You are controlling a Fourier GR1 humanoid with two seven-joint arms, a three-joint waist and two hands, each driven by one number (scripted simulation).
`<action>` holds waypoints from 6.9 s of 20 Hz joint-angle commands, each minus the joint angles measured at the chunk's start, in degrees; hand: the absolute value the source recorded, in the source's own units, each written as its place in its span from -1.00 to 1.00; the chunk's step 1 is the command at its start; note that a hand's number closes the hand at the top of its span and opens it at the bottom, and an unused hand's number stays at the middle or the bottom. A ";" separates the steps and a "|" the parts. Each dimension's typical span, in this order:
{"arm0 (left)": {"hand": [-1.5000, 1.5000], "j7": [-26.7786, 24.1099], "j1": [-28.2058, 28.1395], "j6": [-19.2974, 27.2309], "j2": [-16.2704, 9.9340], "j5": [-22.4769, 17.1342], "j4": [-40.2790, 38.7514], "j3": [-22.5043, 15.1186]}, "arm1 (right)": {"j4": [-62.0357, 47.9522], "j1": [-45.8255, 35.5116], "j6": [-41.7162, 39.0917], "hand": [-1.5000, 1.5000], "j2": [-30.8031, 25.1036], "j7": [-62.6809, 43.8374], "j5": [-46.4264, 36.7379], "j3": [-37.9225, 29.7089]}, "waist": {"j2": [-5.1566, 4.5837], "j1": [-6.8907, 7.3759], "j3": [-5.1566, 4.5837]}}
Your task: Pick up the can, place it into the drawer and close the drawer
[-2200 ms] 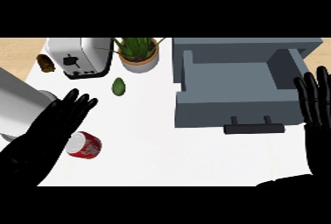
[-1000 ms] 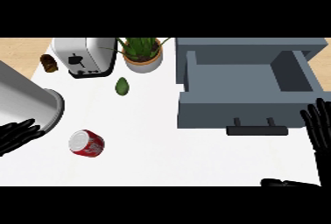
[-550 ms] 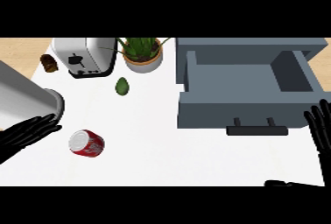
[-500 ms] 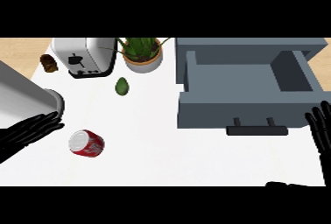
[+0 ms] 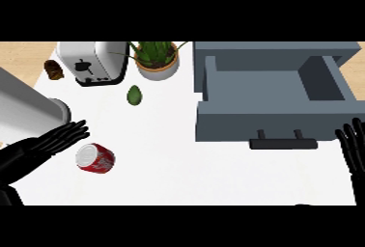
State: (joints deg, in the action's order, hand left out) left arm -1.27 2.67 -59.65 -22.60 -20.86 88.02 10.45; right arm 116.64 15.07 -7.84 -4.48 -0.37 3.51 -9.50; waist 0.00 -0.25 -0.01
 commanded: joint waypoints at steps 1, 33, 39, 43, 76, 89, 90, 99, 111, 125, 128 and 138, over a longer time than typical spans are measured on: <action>-1.00 -8.44 -1.84 -5.21 2.51 9.06 -2.03 2.11 | 3.67 1.19 -1.31 -1.00 -0.91 -3.25 1.33 -1.19 | 0.03 0.07 -0.03; -1.00 -49.40 11.48 12.27 -7.32 33.39 -42.98 -13.07 | 4.81 3.24 -3.01 -1.00 0.65 -0.64 1.26 -1.73 | -0.22 -1.61 -0.17; -1.00 -51.03 16.15 15.63 -4.95 34.48 -52.40 -16.12 | 2.73 -2.80 -0.82 -1.00 0.92 -3.41 0.94 -1.71 | -0.53 -1.38 -0.21; -1.00 -52.44 18.67 17.06 -4.25 34.70 -55.19 -17.43 | 3.00 -1.23 -1.49 -1.00 0.59 -2.34 0.16 -1.82 | -0.35 -1.19 -0.14; 1.00 -56.37 22.77 18.03 1.27 33.40 -59.96 -26.05 | 8.27 1.00 -2.15 -1.00 1.98 -5.29 2.59 -2.77 | -0.04 -0.53 -0.03; 1.00 -41.84 20.59 17.19 4.44 20.84 -48.09 -23.18 | 5.85 0.91 -2.72 -1.00 2.08 -3.06 1.78 -3.70 | 0.21 0.62 0.09; 1.00 -39.77 19.71 23.37 5.89 17.43 -51.06 -18.81 | 8.39 3.10 -2.48 -1.00 2.46 -5.02 3.02 -4.10 | 0.26 0.48 0.07; 1.00 -24.31 21.36 57.93 13.41 7.65 -40.44 -5.24 | 10.95 2.00 -1.21 -1.00 2.56 -6.80 2.17 -3.92 | 0.71 1.74 0.17; 1.00 0.34 22.01 73.55 20.11 16.99 -9.33 -17.43 | 4.74 0.94 -4.56 -1.00 0.72 -2.54 6.25 -8.91 | 0.15 0.27 0.07; 1.00 17.73 48.14 81.39 22.57 22.05 -13.93 -19.45 | 12.60 2.93 -4.80 -1.00 0.25 -7.82 8.06 -9.22 | 0.05 -0.75 0.03; 1.00 19.34 55.22 85.83 22.59 19.93 -18.38 -21.93 | 10.58 4.16 -4.86 -1.00 2.61 -4.90 5.28 -7.09 | 0.00 -1.15 0.05; 1.00 15.04 70.88 88.69 22.60 12.32 -38.95 -22.22 | 8.56 1.29 -4.24 -1.00 3.72 -4.69 0.93 -4.08 | -0.46 -2.00 0.06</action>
State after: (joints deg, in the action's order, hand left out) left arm 15.30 67.16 27.45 -0.03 -5.47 56.90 -11.31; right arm 125.51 17.43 -12.64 -1.76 -4.86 7.17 -15.99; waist -0.22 -1.66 0.04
